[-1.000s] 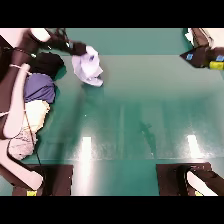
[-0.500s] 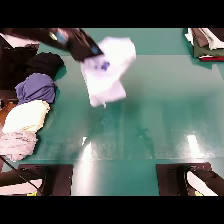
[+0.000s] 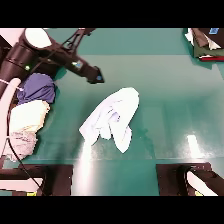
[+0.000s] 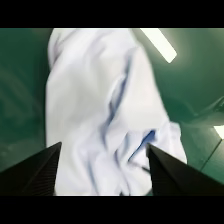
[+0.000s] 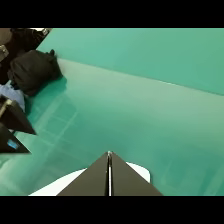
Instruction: Fold the shirts.
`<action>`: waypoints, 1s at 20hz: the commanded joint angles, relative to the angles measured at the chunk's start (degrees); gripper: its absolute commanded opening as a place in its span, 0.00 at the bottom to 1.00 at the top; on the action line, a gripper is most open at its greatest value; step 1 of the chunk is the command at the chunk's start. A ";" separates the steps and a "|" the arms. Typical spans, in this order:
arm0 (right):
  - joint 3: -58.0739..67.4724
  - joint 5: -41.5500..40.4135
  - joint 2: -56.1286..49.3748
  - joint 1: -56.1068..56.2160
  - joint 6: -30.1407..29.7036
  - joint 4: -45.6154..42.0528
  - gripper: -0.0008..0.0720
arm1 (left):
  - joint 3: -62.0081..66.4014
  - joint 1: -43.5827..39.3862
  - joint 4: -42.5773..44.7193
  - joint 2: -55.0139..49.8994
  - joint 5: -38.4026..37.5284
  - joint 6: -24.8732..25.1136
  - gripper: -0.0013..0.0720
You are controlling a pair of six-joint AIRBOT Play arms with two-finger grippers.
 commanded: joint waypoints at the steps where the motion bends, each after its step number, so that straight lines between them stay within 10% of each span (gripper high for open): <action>1: 0.07 0.74 -0.07 0.00 0.02 0.00 0.04 | -9.49 8.31 0.17 3.54 -6.64 -2.75 0.86; 9: 0.07 1.09 -0.15 0.02 0.02 -0.02 0.04 | -59.06 10.29 -0.68 24.79 8.85 -2.60 0.86; 20: -0.04 1.20 -0.17 0.02 0.02 -0.02 0.04 | -70.66 1.86 -13.46 25.57 28.55 -1.55 0.86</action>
